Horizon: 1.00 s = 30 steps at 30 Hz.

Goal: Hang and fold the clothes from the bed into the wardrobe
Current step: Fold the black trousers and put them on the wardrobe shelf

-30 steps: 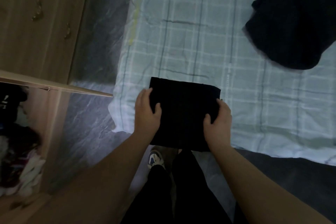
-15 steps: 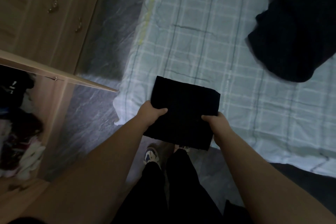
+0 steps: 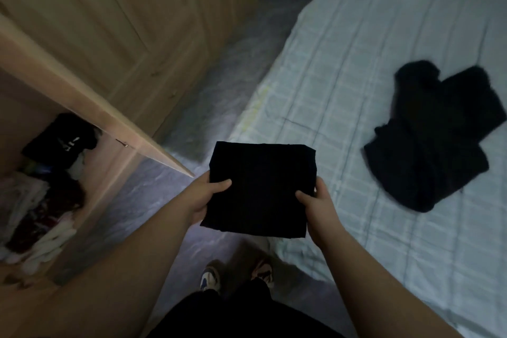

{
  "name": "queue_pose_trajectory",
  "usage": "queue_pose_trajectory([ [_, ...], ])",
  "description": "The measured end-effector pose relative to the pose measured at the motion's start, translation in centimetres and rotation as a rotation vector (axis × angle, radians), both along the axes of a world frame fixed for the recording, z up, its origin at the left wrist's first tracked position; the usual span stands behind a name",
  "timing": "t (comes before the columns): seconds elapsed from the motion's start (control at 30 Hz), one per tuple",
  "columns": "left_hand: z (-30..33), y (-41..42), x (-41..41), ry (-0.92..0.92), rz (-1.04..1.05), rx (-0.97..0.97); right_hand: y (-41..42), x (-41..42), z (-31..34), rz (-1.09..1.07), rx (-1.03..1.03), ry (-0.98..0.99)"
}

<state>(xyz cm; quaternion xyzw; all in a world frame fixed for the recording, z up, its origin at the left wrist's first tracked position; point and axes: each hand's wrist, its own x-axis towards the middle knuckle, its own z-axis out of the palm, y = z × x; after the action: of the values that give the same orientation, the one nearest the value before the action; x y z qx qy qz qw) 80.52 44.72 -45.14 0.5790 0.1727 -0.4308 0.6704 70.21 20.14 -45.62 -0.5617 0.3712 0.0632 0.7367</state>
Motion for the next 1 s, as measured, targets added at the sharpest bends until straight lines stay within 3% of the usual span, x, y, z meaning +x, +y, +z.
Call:
queue_pose_trajectory([
  [0.3, 17.8, 12.1, -1.7, -0.518, 0.511, 0.111, 12.1, 9.3, 14.0, 0.456, -0.116, -0.391],
  [0.63, 25.1, 33.5, -5.9, -0.72, 0.897, 0.074, 35.7, 14.9, 23.7, 0.774, 0.094, -0.529],
  [1.0, 28.1, 56.9, -7.2, -0.734, 1.172, 0.129, 62.9, 18.0, 26.0, 0.89, 0.158, -0.595],
])
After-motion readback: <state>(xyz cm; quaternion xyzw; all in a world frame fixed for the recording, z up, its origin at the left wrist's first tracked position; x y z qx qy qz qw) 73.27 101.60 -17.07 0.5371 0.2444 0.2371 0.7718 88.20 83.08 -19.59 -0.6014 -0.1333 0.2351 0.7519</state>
